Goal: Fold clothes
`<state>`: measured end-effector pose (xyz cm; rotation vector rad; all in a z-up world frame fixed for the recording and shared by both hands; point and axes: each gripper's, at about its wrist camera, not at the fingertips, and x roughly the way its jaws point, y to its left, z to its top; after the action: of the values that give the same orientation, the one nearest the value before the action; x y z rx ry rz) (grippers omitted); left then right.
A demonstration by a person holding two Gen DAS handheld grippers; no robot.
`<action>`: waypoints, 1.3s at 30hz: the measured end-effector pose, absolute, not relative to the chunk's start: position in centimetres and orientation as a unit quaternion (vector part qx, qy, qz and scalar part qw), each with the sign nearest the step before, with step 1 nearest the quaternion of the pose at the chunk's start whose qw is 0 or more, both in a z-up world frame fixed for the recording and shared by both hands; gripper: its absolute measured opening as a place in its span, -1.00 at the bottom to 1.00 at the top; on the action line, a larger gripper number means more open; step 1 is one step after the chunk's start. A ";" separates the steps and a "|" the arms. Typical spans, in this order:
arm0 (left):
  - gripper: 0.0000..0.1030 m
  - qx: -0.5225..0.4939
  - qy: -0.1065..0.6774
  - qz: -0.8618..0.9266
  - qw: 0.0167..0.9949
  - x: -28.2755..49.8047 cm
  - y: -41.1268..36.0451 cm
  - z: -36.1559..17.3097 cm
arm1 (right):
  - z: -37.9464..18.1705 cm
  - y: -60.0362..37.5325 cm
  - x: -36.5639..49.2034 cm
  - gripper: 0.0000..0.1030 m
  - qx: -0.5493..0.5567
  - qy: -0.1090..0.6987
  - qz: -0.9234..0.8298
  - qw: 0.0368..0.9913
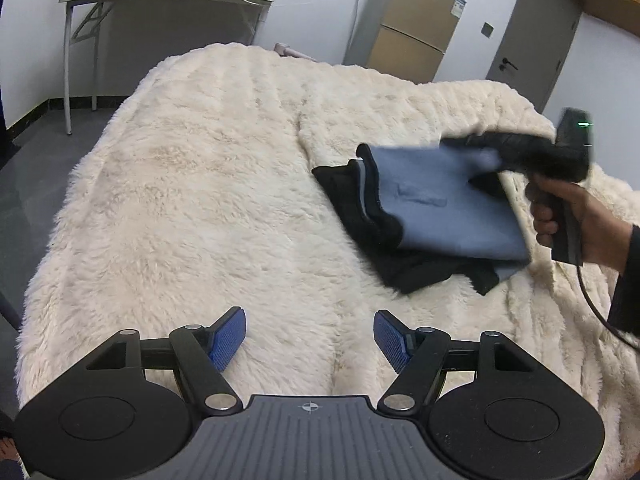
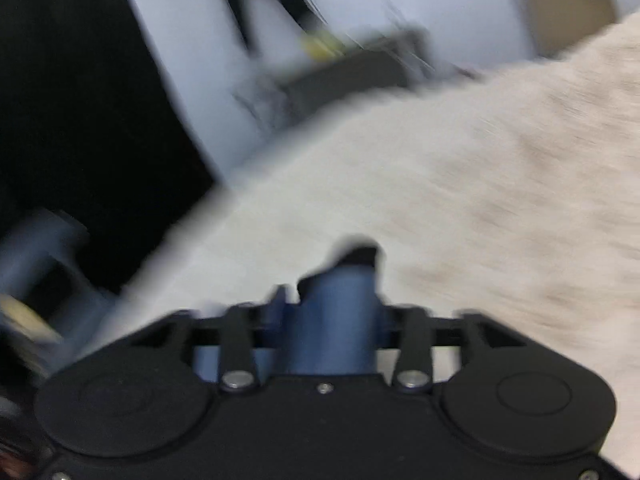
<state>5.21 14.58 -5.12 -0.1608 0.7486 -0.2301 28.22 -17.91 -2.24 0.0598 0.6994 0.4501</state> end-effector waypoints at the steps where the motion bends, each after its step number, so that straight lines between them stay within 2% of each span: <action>1: 0.27 -0.075 0.366 -0.112 0.921 5.2 14.5 -5.1 | -1.6 -18.3 27.4 0.05 0.015 0.321 0.189 0.928; 2: 0.27 -0.074 0.366 -0.113 0.921 5.2 14.5 -5.1 | -1.3 -17.9 26.0 0.12 0.010 0.300 0.186 0.936; 4: 0.29 -0.071 0.362 -0.112 0.923 5.0 14.4 -4.9 | -1.1 -16.3 23.0 0.59 -0.002 0.268 0.196 0.943; 6: 0.45 -0.072 0.351 -0.106 0.928 5.0 14.3 -4.6 | -0.9 -14.7 20.1 0.56 -0.013 0.235 0.205 0.950; 7: 0.61 -0.080 0.334 -0.092 0.935 4.7 14.2 -4.1 | -0.8 -13.9 18.6 0.54 -0.019 0.219 0.210 0.953; 10: 0.77 -0.115 0.298 -0.066 0.945 4.0 14.0 -3.1 | -1.1 -11.6 14.9 0.49 -0.040 0.182 0.225 0.956; 11: 0.84 -0.127 0.290 -0.062 0.947 3.8 14.0 -2.9 | -2.9 -9.6 13.5 0.45 -0.069 0.189 0.250 0.947; 14: 0.92 -0.176 0.251 -0.047 0.951 1.9 12.8 -1.5 | -5.3 -6.8 10.5 0.12 -0.112 0.212 0.295 0.925; 16: 0.95 -0.177 0.239 -0.048 0.954 1.0 12.0 -0.8 | -5.3 -6.4 8.7 0.24 -0.124 0.216 0.309 0.918; 18: 0.98 -0.179 0.226 -0.048 0.956 0.0 11.1 -0.2 | -5.3 -6.0 6.8 0.24 -0.136 0.220 0.322 0.911; 20: 0.99 -0.189 0.216 -0.047 0.957 -0.8 10.8 -0.2 | -4.5 -6.1 5.4 0.33 -0.134 0.219 0.323 0.911; 22: 0.99 -0.206 0.221 -0.046 0.952 -1.2 10.7 -0.4 | -1.2 -9.1 4.5 0.77 -0.071 0.212 0.266 0.938; 24: 0.99 -0.229 0.254 -0.026 0.939 -1.5 10.1 0.1 | 0.9 -12.5 3.4 1.00 -0.018 0.225 0.202 0.953; 27: 0.99 -0.208 0.282 -0.001 0.937 -1.7 8.2 2.4 | 3.2 -16.4 1.1 1.00 0.044 0.244 0.127 0.960; 29: 0.99 -0.160 0.265 -0.007 0.951 -2.5 6.2 4.7 | 4.3 -18.5 -0.3 1.00 0.070 0.245 0.096 0.962; 31: 0.99 -0.139 0.267 -0.011 0.954 -2.7 5.2 5.6 | 5.0 -18.8 -1.1 1.00 0.069 0.260 0.080 0.960; 35: 0.99 -0.139 0.323 0.006 0.936 -2.8 3.4 5.9 | 6.7 -20.5 -4.4 1.00 0.073 0.280 0.039 0.956; 39: 0.99 -0.125 0.318 0.000 0.940 -4.3 2.5 4.8 | 7.6 -19.8 -6.3 1.00 0.016 0.287 0.031 0.957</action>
<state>-4.35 2.49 4.84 -0.2556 0.6487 -0.0001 -6.33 -19.84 7.62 0.0330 0.5823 0.0634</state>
